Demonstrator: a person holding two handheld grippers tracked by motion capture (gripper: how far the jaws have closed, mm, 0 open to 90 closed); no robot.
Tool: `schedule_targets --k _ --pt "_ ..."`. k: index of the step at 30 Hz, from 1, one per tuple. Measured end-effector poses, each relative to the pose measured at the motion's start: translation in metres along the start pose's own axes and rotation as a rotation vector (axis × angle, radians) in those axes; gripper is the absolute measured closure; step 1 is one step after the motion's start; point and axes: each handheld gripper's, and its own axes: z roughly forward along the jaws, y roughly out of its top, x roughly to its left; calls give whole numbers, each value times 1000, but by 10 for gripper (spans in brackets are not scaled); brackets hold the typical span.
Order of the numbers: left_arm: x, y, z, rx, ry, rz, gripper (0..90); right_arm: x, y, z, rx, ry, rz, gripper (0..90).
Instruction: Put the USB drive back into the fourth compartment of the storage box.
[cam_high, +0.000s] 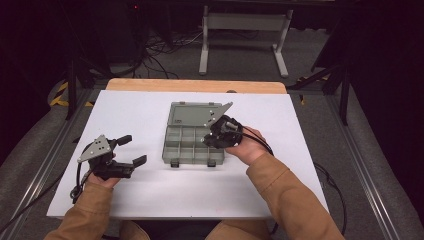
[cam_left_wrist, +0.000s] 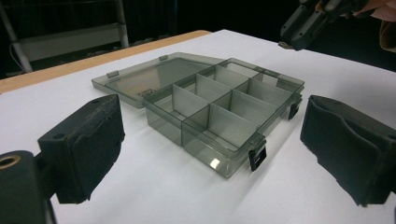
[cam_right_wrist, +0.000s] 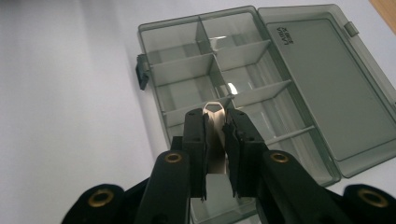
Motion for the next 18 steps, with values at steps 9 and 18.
schedule_targets --k 9,18 --pt "-1 0 0 4 0 -6 72 -23 -9 8 20 -21 63 795" --pt "0 0 0 4 0 -5 72 -40 -17 18 43 -43 113 795"
